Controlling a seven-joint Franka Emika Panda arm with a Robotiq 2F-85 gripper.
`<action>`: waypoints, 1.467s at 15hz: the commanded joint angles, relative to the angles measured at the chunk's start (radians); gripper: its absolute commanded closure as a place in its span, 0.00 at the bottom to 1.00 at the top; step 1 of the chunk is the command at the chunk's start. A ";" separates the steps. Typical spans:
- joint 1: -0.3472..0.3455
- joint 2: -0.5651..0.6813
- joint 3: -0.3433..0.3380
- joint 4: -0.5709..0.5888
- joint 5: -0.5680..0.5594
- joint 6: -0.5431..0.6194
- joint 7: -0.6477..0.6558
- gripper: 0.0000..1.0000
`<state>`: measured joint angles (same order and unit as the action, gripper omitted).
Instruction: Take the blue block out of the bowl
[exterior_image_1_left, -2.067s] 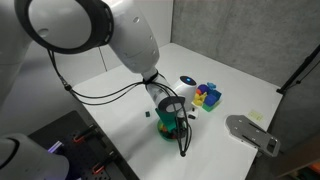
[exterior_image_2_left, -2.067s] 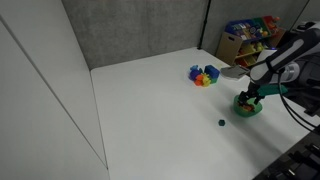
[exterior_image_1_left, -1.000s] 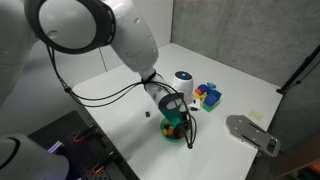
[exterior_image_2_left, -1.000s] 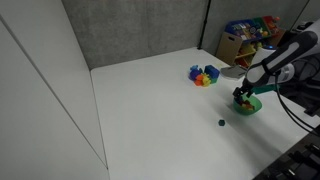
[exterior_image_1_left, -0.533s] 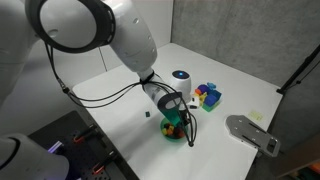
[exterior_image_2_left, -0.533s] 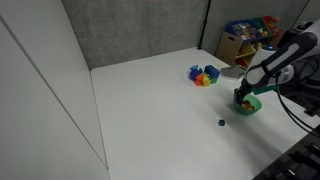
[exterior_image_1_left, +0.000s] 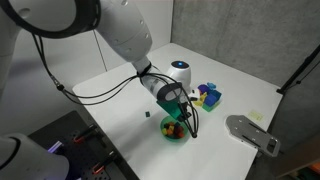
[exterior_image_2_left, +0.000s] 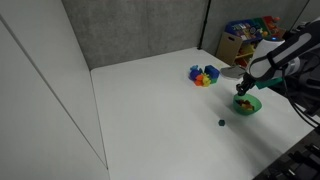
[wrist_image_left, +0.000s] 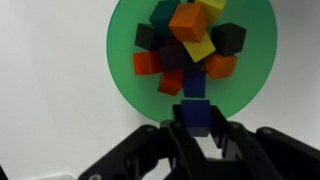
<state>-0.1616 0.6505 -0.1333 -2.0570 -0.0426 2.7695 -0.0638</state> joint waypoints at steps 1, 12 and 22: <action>0.018 -0.124 0.001 -0.068 -0.034 -0.084 -0.028 0.90; 0.117 -0.120 0.105 -0.107 -0.040 -0.189 -0.054 0.90; 0.202 -0.019 0.101 -0.090 -0.120 -0.254 -0.044 0.90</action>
<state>0.0283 0.6076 -0.0271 -2.1697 -0.1302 2.5455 -0.1104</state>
